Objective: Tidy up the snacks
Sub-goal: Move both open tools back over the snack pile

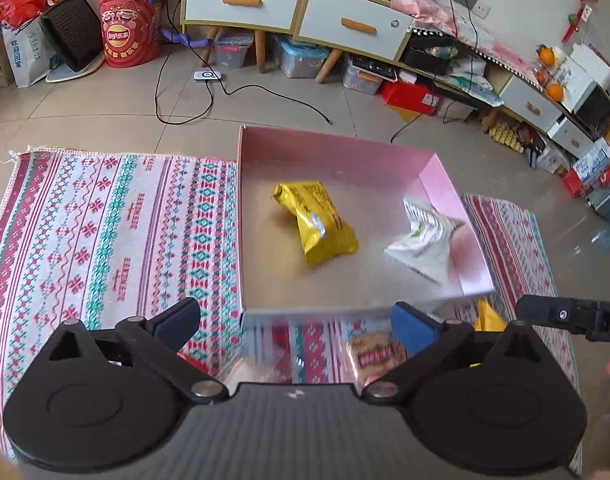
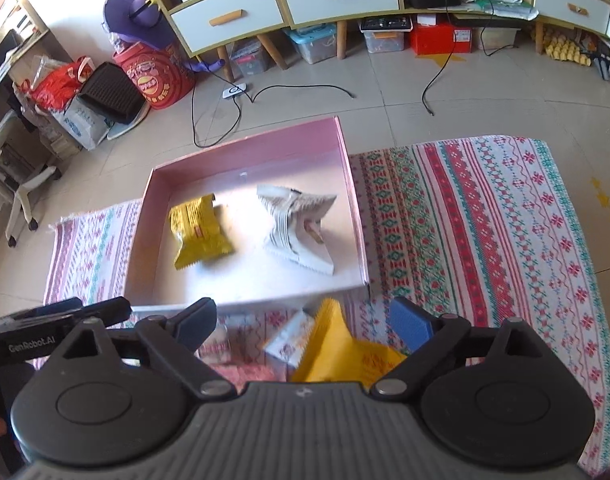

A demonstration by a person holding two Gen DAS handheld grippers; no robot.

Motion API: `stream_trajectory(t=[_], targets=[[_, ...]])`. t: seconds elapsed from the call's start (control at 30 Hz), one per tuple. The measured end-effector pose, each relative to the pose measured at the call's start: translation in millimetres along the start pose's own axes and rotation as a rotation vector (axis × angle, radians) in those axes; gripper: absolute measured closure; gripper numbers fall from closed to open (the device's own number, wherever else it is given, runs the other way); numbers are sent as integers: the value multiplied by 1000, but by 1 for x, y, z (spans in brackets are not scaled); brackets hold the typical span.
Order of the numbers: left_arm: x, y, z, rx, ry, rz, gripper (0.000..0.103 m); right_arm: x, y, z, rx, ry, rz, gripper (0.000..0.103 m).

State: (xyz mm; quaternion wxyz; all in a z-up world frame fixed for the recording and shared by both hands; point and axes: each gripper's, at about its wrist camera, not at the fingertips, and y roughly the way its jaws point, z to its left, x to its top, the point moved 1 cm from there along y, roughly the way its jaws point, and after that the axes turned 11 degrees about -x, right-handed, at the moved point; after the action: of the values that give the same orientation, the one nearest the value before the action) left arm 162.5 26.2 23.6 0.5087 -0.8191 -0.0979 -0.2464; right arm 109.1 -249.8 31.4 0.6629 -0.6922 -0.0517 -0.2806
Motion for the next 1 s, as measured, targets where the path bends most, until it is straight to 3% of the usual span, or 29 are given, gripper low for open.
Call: stream_trajectory(t=[0.27,0.73,1.0], targets=[[-37,-16,0,-11,66,35,0,-39,-7,1,12,-44,38,7],[-91,-35,13,-40,81,68,0,-93,-3,0,-18,-71,72,7],[-118,-33,15,-49,148,121,0,-119,-6,10,32,-133,70,7]])
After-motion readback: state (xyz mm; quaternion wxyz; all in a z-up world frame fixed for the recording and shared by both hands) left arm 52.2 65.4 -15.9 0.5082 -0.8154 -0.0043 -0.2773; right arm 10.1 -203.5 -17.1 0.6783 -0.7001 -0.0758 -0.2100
